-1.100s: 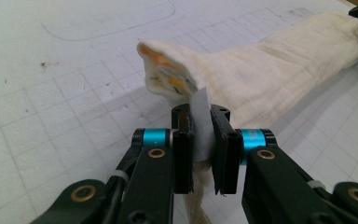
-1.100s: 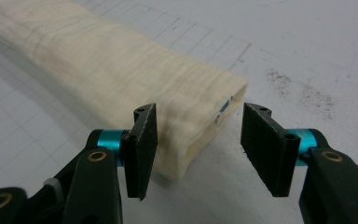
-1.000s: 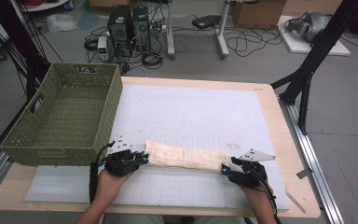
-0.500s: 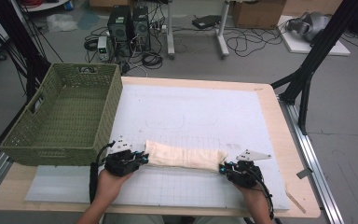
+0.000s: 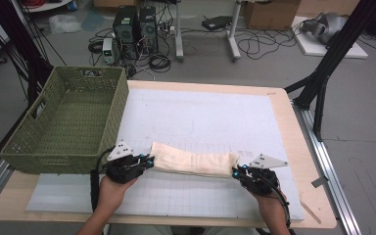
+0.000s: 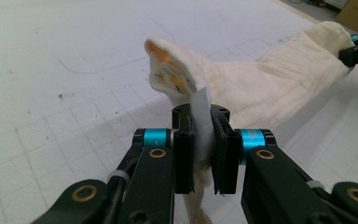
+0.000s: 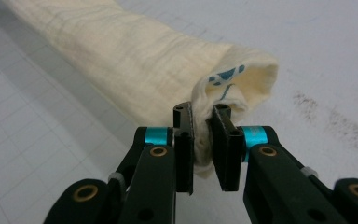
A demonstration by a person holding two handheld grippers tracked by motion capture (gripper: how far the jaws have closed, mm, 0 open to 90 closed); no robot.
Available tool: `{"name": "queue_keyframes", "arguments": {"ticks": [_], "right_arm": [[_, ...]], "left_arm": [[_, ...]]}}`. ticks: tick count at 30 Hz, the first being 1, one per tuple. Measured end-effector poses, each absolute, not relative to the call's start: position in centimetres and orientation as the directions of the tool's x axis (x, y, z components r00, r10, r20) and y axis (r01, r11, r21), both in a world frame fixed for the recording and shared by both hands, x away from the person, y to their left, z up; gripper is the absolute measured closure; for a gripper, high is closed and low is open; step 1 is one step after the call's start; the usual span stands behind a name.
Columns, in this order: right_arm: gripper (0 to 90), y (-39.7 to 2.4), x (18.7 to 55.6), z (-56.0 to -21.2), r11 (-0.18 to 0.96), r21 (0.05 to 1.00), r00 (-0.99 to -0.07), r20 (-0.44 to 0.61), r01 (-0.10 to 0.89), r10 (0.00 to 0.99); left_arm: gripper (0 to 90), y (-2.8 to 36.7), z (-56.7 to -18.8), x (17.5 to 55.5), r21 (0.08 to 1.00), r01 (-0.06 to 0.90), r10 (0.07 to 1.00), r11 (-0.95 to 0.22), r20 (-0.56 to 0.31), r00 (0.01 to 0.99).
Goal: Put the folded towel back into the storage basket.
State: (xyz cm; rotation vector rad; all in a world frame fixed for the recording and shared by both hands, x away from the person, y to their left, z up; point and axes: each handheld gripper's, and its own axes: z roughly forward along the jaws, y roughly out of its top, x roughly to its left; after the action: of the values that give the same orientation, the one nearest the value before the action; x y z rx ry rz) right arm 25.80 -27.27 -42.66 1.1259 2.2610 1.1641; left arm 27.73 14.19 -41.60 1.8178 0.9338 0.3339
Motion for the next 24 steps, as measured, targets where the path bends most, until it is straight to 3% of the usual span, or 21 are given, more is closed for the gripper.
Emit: {"name": "queue_keyframes", "arguments": {"ticks": [15,24], "right_arm": [[80.6,-28.1,25.7,-39.0,0.265,0.901,-0.634,0.015,0.345,0.773],[80.8,-27.2,27.1,-36.7,0.238,0.931,-0.651,-0.001,0.276,0.759]], "left_arm": [[80.7,15.3,-38.2,27.3,0.927,0.359,0.701,-0.105,-0.187,0.688],[80.8,16.8,-35.4,27.2,0.948,0.298,0.712,-0.111,-0.133,0.689]]}}
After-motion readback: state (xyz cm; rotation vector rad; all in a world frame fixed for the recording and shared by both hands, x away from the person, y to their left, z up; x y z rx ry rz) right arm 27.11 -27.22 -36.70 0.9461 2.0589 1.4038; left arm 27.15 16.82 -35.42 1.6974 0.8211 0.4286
